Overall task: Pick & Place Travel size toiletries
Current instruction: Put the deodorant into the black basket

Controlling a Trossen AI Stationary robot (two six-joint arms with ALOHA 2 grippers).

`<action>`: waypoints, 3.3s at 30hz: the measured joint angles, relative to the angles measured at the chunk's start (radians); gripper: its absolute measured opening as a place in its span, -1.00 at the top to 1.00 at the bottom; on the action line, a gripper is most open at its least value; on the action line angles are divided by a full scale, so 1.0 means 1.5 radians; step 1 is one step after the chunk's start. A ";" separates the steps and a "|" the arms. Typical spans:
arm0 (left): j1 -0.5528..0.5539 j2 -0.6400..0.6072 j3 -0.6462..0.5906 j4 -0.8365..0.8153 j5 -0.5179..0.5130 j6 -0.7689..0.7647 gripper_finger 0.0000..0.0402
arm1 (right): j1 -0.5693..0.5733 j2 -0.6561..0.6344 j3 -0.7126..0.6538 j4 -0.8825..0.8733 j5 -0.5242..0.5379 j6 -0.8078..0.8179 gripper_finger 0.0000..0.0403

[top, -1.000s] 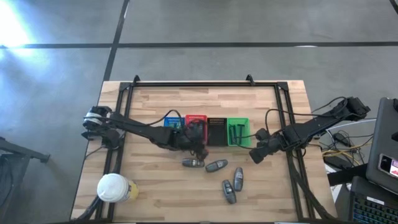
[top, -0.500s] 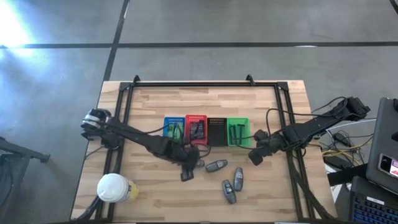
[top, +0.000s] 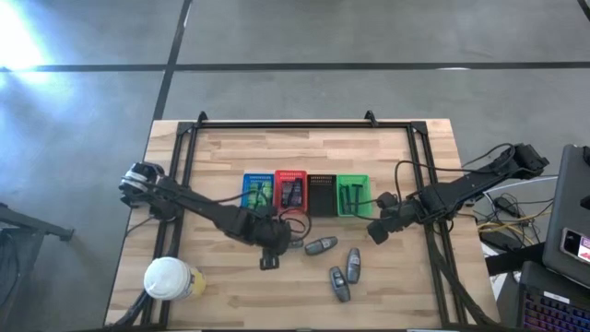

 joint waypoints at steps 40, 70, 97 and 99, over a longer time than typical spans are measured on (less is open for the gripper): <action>0.017 0.123 -0.011 0.093 0.081 0.032 -0.38 | 0.000 0.000 -0.002 -0.001 -0.010 0.021 -0.80; 0.027 -0.013 0.006 0.257 -0.110 0.121 -0.03 | -0.049 0.000 -0.002 0.389 -0.005 -0.071 -0.81; 0.093 0.127 0.187 0.258 -0.088 0.251 -0.03 | -0.084 0.001 -0.002 0.438 0.010 -0.064 -0.74; 0.093 0.127 0.185 0.249 -0.087 0.245 -0.03 | -0.084 0.001 -0.002 0.438 0.010 -0.064 -0.66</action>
